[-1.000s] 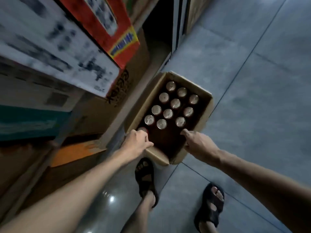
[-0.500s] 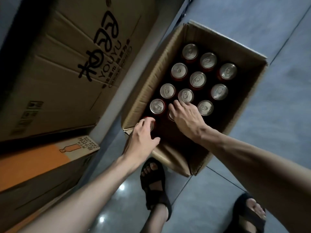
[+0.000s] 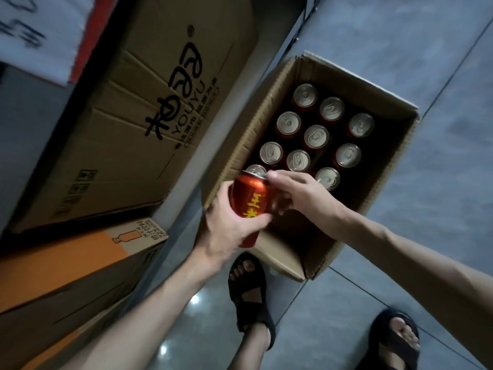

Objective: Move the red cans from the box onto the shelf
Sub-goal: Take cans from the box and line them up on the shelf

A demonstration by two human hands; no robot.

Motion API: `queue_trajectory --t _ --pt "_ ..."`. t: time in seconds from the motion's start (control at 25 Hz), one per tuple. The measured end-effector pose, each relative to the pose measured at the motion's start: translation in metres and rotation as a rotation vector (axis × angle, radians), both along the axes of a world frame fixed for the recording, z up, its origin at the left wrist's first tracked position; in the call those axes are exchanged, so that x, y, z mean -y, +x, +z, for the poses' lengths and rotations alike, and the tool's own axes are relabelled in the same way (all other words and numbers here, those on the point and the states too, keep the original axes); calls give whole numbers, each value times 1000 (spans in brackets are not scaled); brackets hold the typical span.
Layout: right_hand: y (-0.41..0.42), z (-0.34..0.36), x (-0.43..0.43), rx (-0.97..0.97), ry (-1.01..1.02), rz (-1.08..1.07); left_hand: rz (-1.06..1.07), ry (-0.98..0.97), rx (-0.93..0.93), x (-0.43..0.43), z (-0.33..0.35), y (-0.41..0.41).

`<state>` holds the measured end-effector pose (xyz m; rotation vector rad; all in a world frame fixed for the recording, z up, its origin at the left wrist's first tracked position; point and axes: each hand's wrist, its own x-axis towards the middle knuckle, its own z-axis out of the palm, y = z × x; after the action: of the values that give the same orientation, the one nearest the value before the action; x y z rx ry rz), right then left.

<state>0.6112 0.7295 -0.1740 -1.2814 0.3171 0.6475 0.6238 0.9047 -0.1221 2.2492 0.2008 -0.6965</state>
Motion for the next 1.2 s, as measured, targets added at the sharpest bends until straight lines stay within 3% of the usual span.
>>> queue_trajectory --t 0.04,0.08,0.16,0.24,0.32,0.48,0.68,0.8,1.0,1.12,1.2 --pt "-1 -11 -10 73 -134 18 90 -26 -47 -11 4 1" --pt "-3 -28 -19 257 -410 149 180 -68 -92 -23 8 2" --pt "-6 -59 -44 704 -861 580 332 -149 -157 -44 11 4" --pt "-5 -84 -67 939 -995 912 405 -192 -186 -58 8 6" --pt "-2 -97 -81 1052 -1104 963 435 -201 -183 -63 4 5" --pt "1 -112 -94 1081 -1258 804 479 -214 -191 -68 -2 1" --pt "-2 -112 -92 1084 -1226 774 467 -194 -189 -67 -4 -5" --pt "-15 -91 -75 983 -1101 735 470 -212 -186 -61 0 -9" --pt "-36 19 -8 474 -798 100 421 -332 -273 -23 40 -18" --pt "-35 110 53 153 -410 -265 340 -450 -325 12 98 -12" --pt "-33 173 92 83 -228 -376 280 -539 -348 36 152 -7"
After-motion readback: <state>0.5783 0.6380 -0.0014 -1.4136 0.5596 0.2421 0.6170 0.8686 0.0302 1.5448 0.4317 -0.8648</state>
